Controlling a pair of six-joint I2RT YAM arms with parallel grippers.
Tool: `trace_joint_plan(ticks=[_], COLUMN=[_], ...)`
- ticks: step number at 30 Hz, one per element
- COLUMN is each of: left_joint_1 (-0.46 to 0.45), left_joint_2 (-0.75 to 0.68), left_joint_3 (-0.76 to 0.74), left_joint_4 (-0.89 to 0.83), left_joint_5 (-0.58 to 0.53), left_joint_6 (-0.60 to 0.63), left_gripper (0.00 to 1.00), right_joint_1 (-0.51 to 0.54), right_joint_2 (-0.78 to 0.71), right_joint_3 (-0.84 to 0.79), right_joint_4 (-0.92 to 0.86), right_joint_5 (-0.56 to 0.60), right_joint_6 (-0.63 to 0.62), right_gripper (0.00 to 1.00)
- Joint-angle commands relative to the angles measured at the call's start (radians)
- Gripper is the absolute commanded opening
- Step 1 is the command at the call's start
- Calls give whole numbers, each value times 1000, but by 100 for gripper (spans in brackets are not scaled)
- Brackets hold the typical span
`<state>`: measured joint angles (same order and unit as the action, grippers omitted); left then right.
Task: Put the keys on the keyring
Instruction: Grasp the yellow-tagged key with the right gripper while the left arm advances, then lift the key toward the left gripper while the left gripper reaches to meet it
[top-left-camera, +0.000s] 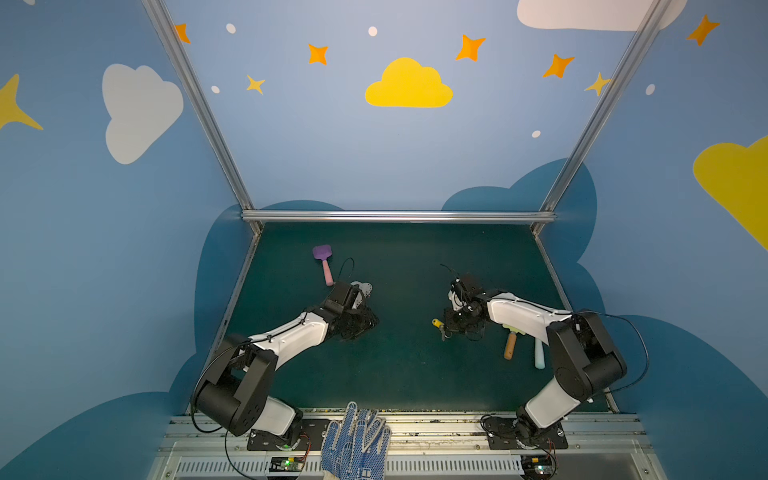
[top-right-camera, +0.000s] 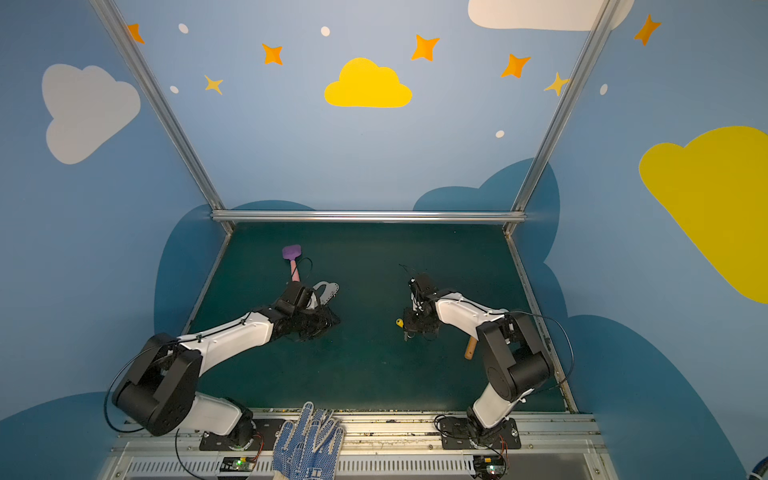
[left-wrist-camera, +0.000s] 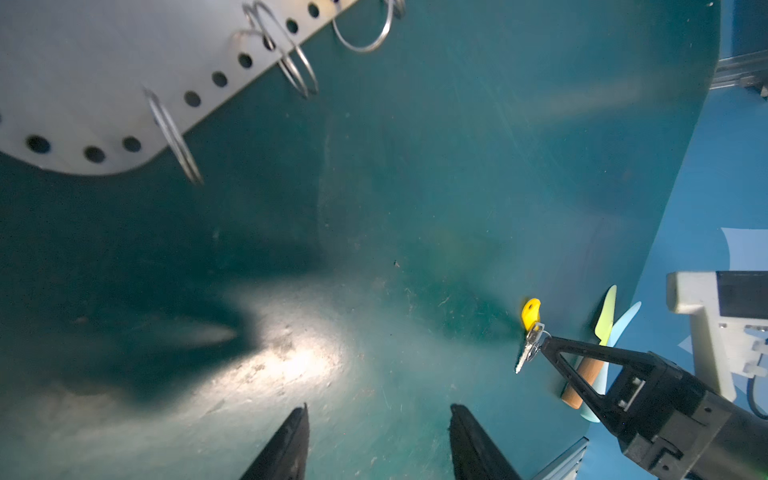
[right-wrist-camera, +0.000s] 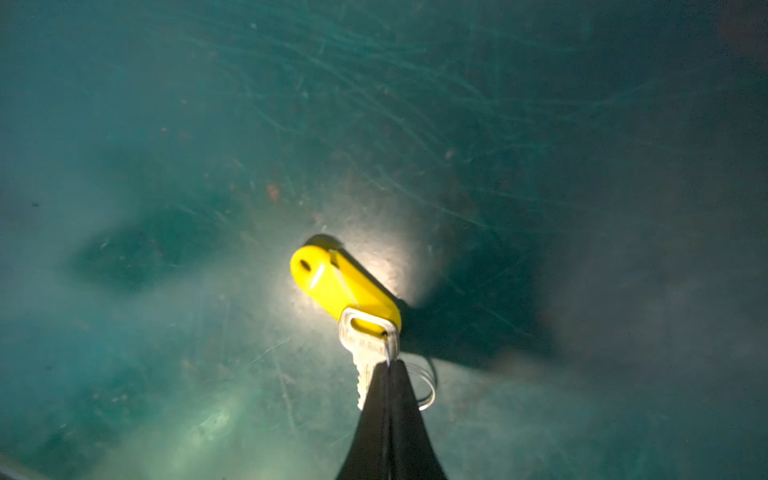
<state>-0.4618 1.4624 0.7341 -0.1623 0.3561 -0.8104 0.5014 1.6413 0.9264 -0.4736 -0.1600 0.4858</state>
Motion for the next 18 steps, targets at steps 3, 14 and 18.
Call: trace_joint_plan(ticks=[3, 14, 18], left_joint_1=[-7, -35, -53], left_joint_2=[-32, -105, -168], left_joint_3=[-3, -18, -46], left_joint_4=[13, 101, 231], left_joint_5=[15, 74, 128], left_joint_6=[-11, -12, -13], left_gripper=[57, 57, 56], right_joint_1=[5, 5, 4], right_joint_2=[-67, -142, -213], right_joint_3=[12, 44, 80], right_joint_4=[24, 52, 72], right_joint_5=[-108, -219, -259], right_joint_6=[52, 107, 155], right_gripper=[0, 0, 0])
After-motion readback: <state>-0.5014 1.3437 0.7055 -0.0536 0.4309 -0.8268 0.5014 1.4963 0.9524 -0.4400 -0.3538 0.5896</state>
